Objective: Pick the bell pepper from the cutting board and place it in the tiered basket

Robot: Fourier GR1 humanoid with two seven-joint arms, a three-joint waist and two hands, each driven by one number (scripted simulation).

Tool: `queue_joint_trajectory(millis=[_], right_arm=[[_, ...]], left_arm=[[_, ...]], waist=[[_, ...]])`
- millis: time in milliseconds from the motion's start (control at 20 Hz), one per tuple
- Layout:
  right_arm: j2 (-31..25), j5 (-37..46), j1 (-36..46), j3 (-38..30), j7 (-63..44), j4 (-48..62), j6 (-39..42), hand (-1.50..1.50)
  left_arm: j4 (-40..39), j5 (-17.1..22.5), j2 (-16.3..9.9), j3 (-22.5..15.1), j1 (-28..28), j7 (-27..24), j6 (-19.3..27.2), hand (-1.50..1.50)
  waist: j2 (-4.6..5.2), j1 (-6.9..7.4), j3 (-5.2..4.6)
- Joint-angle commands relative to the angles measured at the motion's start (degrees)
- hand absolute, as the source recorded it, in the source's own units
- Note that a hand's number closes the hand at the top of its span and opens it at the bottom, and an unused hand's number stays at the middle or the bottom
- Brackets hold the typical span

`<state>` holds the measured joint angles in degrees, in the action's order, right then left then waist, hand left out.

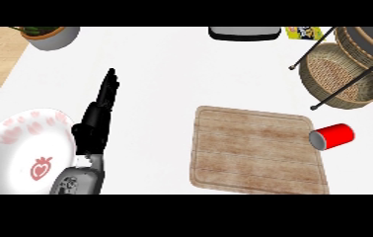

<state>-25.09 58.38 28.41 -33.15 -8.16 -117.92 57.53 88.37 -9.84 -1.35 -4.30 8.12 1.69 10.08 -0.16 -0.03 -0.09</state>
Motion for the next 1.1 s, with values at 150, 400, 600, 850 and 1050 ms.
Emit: queue_joint_trajectory(millis=[150, 400, 600, 850, 1050], right_arm=[[1.8, -4.7, 11.5, -2.1, -8.9, 8.1, 2.8, 1.50], [-3.5, -3.7, 17.3, 0.8, -8.9, 20.1, -4.1, 1.50], [-7.7, 1.2, 15.7, 5.5, -3.3, 32.1, -16.4, 1.50], [-8.7, 2.7, 16.0, 9.2, -0.3, 38.9, -23.6, 1.50], [-14.9, 3.6, 16.4, 8.5, 5.9, 49.1, -28.7, 1.50]], left_arm=[[2.3, 0.8, -0.3, -0.5, -1.1, 1.7, -1.3, 0.00], [-2.9, -0.4, 1.0, -0.1, 0.7, -1.4, 0.3, 0.00], [-0.8, -0.5, 0.2, 0.1, 1.0, 0.3, -0.3, 0.00], [-1.5, 0.6, -0.3, 0.7, -0.5, -1.4, -1.5, 0.00], [2.7, 0.9, -1.0, 0.7, 0.7, 2.4, -2.2, 0.00]], waist=[[0.07, 0.33, 0.05], [0.24, 0.34, 0.05], [0.40, 0.78, 0.08], [0.31, 0.60, 0.07], [0.30, 0.64, 0.09]])
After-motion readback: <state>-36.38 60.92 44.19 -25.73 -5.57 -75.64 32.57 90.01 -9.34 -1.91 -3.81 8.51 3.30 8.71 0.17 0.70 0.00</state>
